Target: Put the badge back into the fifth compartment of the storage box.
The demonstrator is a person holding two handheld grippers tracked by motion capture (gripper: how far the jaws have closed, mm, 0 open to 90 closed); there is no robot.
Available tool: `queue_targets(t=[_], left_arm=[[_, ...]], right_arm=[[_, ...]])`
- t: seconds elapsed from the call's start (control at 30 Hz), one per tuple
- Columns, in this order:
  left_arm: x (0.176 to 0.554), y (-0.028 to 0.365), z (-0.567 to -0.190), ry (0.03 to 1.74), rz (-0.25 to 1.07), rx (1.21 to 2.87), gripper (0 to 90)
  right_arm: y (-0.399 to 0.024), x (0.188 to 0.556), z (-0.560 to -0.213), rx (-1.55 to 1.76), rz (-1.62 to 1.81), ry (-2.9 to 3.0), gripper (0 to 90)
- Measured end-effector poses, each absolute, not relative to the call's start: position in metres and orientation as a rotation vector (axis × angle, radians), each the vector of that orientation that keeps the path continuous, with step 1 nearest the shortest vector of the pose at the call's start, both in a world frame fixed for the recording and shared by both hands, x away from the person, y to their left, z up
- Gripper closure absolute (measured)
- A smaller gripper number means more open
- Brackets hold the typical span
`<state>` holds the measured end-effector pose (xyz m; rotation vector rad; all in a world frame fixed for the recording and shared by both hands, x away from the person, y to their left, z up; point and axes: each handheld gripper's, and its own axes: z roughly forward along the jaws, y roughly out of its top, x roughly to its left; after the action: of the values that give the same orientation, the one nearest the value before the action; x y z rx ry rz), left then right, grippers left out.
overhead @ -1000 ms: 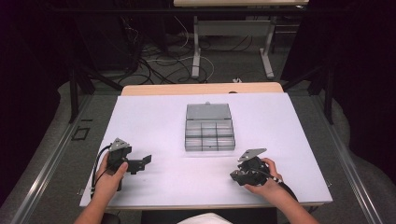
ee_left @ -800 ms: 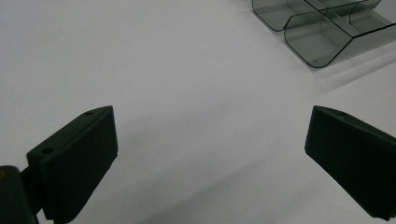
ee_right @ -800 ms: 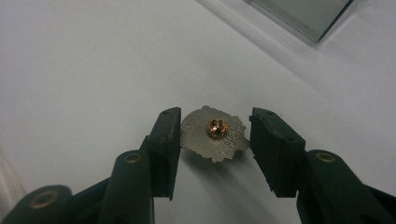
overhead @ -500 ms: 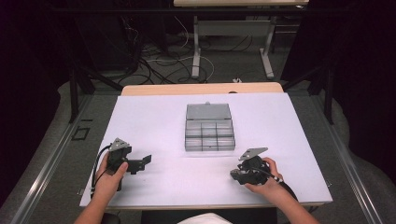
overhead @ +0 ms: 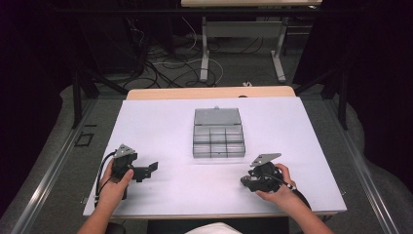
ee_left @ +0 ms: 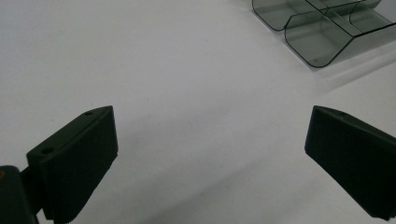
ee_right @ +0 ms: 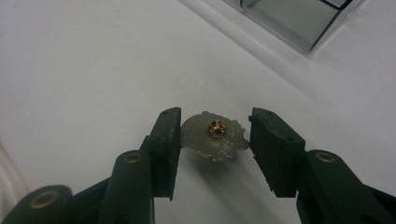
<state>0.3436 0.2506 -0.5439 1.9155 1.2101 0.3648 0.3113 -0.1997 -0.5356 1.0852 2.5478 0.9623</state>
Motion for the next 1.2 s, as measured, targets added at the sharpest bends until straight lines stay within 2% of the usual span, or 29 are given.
queue_targets(t=[1.2], left_arm=[[0.344, 0.251, -0.544, 1.209, 0.364, 1.921, 2.9]], right_arm=[[-0.219, 0.329, -0.511, 1.180, 1.044, 2.433, 53.8]])
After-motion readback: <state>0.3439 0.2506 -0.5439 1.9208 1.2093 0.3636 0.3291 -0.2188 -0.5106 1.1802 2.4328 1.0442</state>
